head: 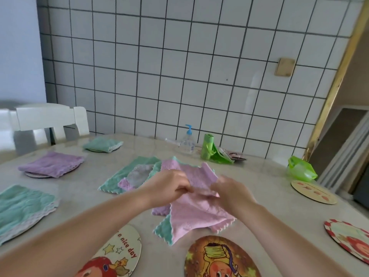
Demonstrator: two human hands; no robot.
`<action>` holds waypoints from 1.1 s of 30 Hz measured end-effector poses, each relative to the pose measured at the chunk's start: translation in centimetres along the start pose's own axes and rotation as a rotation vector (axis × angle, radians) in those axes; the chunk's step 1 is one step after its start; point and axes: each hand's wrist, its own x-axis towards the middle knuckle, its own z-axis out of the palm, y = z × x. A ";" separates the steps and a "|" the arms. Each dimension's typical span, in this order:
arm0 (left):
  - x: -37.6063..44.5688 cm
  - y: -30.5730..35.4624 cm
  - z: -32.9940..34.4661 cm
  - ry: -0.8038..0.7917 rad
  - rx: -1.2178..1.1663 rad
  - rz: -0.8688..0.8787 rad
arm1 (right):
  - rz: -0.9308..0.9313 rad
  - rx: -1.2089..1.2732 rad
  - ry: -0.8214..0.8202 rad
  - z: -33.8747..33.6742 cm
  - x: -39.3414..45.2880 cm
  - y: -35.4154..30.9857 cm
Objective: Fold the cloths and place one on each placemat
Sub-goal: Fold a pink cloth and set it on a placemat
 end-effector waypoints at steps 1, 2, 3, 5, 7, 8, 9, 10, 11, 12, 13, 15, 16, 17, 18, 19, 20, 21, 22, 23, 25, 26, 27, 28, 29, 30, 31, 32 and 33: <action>0.3 -0.2 -1.0 0.028 -0.046 -0.035 | -0.005 0.028 0.050 -0.9 -0.1 0.4; 0.5 -0.3 -2.0 0.053 -0.070 -0.060 | -0.015 0.049 0.116 -1.9 -0.1 0.8; 0.8 -0.5 -3.0 0.076 -0.071 -0.075 | -0.034 0.056 0.160 -3.0 -0.2 1.2; 1.5 -0.8 -5.0 0.133 -0.059 -0.092 | -0.067 0.021 0.189 -5.6 0.0 1.8; 2.5 -1.2 -7.1 0.213 -0.126 -0.129 | -0.035 -0.041 0.178 -8.3 0.5 2.5; 3.0 -1.3 -8.1 0.252 -0.173 -0.156 | -0.011 -0.061 0.183 -9.8 0.7 2.7; 3.5 -1.4 -9.1 0.284 -0.205 -0.178 | 0.005 -0.060 0.196 -11.2 0.8 2.9; 4.1 -1.4 -10.2 0.306 -0.212 -0.182 | 0.012 -0.037 0.212 -12.5 1.0 3.1; 4.6 -1.4 -11.3 0.318 -0.191 -0.169 | 0.010 0.010 0.220 -13.7 1.2 3.4; 5.1 -1.4 -12.4 0.330 -0.150 -0.146 | 0.002 0.062 0.208 -14.8 1.3 3.4; 5.6 -1.4 -13.4 0.345 -0.109 -0.132 | -0.012 0.112 0.186 -15.8 1.4 3.5; 6.3 -1.6 -15.3 0.375 -0.108 -0.145 | -0.006 0.168 0.101 -17.6 1.4 3.5; 6.6 -1.6 -16.2 0.390 -0.135 -0.163 | 0.011 0.181 0.042 -18.3 1.4 3.7; 6.8 -1.8 -16.9 0.407 -0.158 -0.185 | 0.026 0.179 -0.008 -18.9 1.6 4.0; 6.9 -1.9 -17.5 0.422 -0.180 -0.210 | 0.044 0.172 -0.048 -19.5 1.7 4.2; 7.0 -2.0 -18.0 0.428 -0.217 -0.242 | 0.064 0.175 -0.073 -19.9 1.9 4.5; 7.1 -2.2 -18.3 0.421 -0.276 -0.283 | 0.085 0.186 -0.088 -20.4 2.1 4.8; 7.2 -2.3 -18.4 0.400 -0.350 -0.331 | 0.109 0.211 -0.088 -20.8 2.4 5.1; 7.3 -2.4 -18.4 0.378 -0.421 -0.379 | 0.135 0.245 -0.080 -21.1 2.6 5.4; 7.5 -2.7 -18.3 0.371 -0.478 -0.415 | 0.158 0.276 -0.065 -21.5 2.8 5.4; 7.7 -3.0 -18.3 0.402 -0.520 -0.431 | 0.195 0.217 0.043 -21.9 3.1 5.6; 7.8 -3.1 -18.5 0.441 -0.517 -0.417 | 0.205 0.123 0.139 -22.0 3.2 5.8; 7.8 -3.2 -18.7 0.499 -0.490 -0.397 | 0.212 0.043 0.242 -22.0 3.3 6.1; 7.8 -3.2 -18.9 0.568 -0.444 -0.363 | 0.212 0.001 0.325 -22.1 3.2 6.4; 7.5 -3.0 -19.1 0.625 -0.384 -0.323 | 0.205 -0.008 0.375 -22.1 3.0 6.7; 7.0 -2.8 -19.2 0.663 -0.327 -0.284 | 0.187 -0.003 0.408 -22.0 2.7 7.0; 6.3 -2.6 -19.1 0.682 -0.290 -0.245 | 0.167 0.006 0.422 -21.7 2.2 7.2; 5.4 -2.3 -18.7 0.693 -0.272 -0.220 | 0.144 0.039 0.427 -21.3 1.7 7.3; 4.3 -2.0 -18.2 0.701 -0.262 -0.210 | 0.126 0.119 0.427 -20.8 0.8 7.1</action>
